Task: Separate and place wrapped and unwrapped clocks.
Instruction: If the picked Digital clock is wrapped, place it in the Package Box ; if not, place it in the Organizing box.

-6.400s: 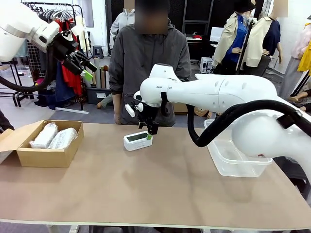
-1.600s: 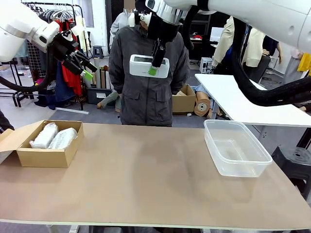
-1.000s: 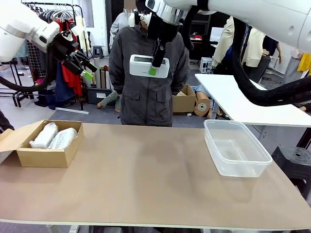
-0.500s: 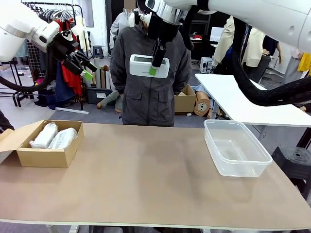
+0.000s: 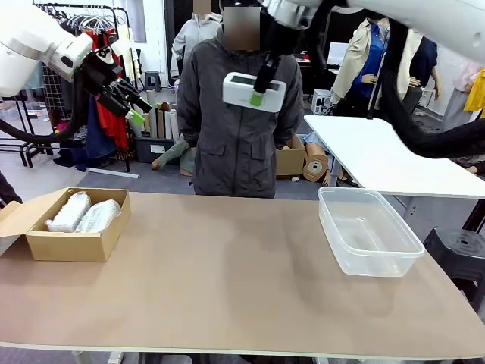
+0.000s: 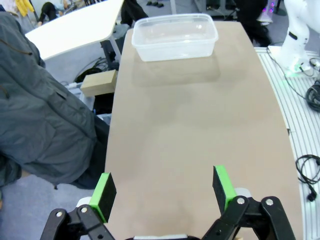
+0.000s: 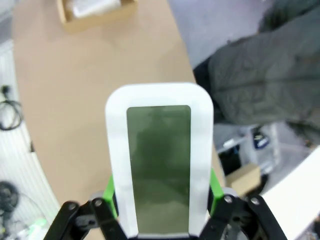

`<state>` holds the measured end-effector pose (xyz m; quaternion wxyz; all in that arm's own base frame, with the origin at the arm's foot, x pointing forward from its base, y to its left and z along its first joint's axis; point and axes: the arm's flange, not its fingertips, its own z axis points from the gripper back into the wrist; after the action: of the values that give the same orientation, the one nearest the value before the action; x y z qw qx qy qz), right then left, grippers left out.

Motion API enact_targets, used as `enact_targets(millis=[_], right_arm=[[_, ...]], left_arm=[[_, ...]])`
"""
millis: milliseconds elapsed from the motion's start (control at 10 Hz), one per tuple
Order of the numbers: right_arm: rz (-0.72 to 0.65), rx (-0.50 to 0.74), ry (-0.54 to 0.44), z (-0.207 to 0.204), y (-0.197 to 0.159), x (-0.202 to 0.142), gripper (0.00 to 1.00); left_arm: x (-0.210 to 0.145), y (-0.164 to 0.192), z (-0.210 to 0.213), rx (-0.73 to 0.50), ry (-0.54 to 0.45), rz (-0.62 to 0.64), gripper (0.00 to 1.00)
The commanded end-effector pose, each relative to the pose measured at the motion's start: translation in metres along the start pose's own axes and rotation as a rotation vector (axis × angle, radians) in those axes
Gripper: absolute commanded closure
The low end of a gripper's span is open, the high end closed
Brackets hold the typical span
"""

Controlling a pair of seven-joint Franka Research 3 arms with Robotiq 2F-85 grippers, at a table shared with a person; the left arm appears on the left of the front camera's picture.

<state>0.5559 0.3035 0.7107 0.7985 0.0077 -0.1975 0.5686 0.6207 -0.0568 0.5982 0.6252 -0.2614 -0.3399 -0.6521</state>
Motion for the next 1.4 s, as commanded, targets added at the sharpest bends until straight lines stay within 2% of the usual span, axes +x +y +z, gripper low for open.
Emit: enact_targets(millis=[0, 200, 600, 700, 900, 1200, 1300], right_arm=[[-0.117, -0.015, 0.003, 0.009, 0.019, -0.044, 1.00], [-0.252, -0.009, 0.005, 0.011, 0.024, -0.091, 1.00], [-0.584, 0.035, -0.077, -0.022, 0.026, -0.202, 1.00], [-0.658, 0.007, -0.112, -0.027, 0.024, -0.219, 1.00], [-0.767, -0.093, -0.116, -0.027, 0.016, -0.248, 1.00], [-0.840, -0.140, -0.049, -0.025, -0.010, -0.288, 1.00], [-0.827, -0.122, -0.053, -0.024, -0.009, -0.288, 1.00]], left_arm=[[0.001, -0.001, 0.001, 0.005, 0.001, -0.007, 0.00], [0.001, -0.001, 0.001, 0.005, 0.001, -0.007, 0.00], [0.001, -0.001, 0.001, 0.005, 0.001, -0.007, 0.00], [0.001, -0.001, 0.001, 0.005, 0.001, -0.007, 0.00], [0.001, -0.001, 0.001, 0.005, 0.001, -0.007, 0.00], [0.001, -0.001, 0.001, 0.005, 0.001, -0.007, 0.00], [0.001, -0.001, 0.001, 0.005, 0.001, -0.007, 0.00]])
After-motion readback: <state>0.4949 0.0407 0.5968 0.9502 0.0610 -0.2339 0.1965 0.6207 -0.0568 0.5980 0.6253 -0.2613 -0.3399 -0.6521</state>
